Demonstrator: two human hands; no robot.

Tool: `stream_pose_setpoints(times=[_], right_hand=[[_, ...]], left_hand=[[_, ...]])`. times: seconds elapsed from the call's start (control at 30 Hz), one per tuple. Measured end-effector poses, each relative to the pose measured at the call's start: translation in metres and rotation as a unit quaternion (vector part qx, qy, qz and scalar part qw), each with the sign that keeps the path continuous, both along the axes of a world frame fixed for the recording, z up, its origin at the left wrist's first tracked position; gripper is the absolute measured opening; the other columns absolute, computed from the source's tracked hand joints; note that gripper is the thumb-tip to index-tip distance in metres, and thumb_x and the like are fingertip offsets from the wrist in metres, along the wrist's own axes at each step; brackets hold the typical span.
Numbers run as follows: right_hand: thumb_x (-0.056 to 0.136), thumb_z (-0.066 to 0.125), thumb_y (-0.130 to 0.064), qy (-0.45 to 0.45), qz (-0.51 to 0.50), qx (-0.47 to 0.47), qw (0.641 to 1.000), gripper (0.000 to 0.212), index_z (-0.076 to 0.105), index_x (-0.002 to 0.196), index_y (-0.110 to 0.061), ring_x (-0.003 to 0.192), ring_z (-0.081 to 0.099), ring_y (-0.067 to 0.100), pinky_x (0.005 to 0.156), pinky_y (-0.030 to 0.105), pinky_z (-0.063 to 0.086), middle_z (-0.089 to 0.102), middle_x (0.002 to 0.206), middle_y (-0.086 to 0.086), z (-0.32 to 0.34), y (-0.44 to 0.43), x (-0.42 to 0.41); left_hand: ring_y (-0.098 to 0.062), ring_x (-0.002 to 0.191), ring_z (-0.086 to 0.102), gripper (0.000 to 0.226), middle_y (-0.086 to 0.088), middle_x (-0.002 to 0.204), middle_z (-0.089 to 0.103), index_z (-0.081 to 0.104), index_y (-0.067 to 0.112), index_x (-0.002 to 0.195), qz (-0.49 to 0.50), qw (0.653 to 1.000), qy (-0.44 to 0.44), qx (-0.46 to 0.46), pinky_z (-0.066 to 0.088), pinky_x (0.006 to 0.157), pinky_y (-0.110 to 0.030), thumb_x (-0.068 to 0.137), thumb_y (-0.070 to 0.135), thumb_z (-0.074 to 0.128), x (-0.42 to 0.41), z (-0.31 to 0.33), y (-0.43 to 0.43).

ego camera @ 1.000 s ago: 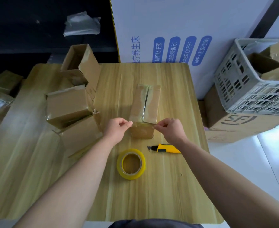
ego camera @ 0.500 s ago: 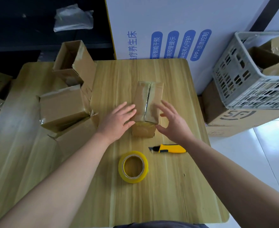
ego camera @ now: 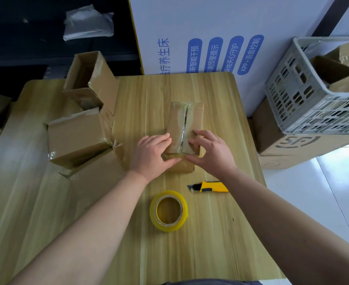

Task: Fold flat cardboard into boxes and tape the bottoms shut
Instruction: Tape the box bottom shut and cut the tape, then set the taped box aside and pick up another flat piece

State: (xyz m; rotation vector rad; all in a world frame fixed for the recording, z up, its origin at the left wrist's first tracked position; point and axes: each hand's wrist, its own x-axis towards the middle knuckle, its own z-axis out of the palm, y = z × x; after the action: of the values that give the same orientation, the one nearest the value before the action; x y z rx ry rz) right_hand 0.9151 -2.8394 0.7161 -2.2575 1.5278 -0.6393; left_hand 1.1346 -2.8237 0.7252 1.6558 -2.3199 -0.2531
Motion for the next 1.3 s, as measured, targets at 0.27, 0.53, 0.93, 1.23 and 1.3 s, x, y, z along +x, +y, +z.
stream_pose_setpoints(times=[0.27,0.53,0.93,1.23,1.3], right_hand=[[0.073,0.082,-0.028,-0.030,0.047,0.000,0.998,0.050,0.068,0.120,-0.019,0.107,0.059,0.025,0.092,0.041,0.052,0.054,0.137,0.002,-0.012,-0.001,-0.013],[0.077,0.079,-0.025,-0.036,0.068,0.038,0.996,0.053,0.062,0.128,-0.023,0.114,0.054,0.022,0.098,0.042,0.049,0.046,0.145,-0.001,-0.011,-0.002,-0.016],[0.095,0.053,-0.042,0.014,-0.043,0.108,0.993,0.041,0.059,0.130,-0.022,0.111,0.059,0.016,0.090,0.032,0.051,0.055,0.133,-0.003,0.033,-0.035,-0.018],[0.102,0.030,-0.047,0.126,-0.090,0.210,0.965,0.050,0.055,0.124,-0.009,0.098,0.062,0.028,0.076,0.037,0.052,0.064,0.113,0.010,0.041,-0.083,-0.007],[0.102,0.027,-0.044,0.108,-0.085,0.234,0.962,0.049,0.053,0.125,-0.008,0.101,0.060,0.031,0.079,0.038,0.051,0.062,0.114,0.012,0.037,-0.093,-0.002]], left_hand=[[-0.022,0.109,0.064,0.053,-0.001,0.129,0.062,0.066,0.012,0.121,-0.055,0.996,0.059,-0.028,0.052,0.093,-0.038,0.073,0.026,0.081,0.017,-0.010,-0.007],[-0.023,0.116,0.060,0.052,0.003,0.140,0.053,0.057,0.015,0.133,-0.069,0.997,0.043,-0.003,0.051,0.096,-0.039,0.084,0.020,0.072,0.023,-0.012,-0.004],[-0.027,0.107,0.060,0.037,-0.003,0.132,0.054,0.054,0.014,0.128,0.101,0.992,-0.051,0.054,0.050,0.081,-0.039,0.103,0.029,0.033,0.000,0.030,-0.038],[-0.029,0.093,0.059,0.039,-0.007,0.099,0.067,0.057,0.016,0.094,0.099,0.964,-0.227,0.093,0.038,0.084,-0.038,0.105,0.033,0.023,-0.029,0.035,-0.085],[-0.028,0.079,0.055,0.038,-0.007,0.091,0.064,0.049,0.016,0.086,0.117,0.969,-0.181,0.123,0.036,0.077,-0.037,0.105,0.032,0.020,-0.035,0.030,-0.089]])
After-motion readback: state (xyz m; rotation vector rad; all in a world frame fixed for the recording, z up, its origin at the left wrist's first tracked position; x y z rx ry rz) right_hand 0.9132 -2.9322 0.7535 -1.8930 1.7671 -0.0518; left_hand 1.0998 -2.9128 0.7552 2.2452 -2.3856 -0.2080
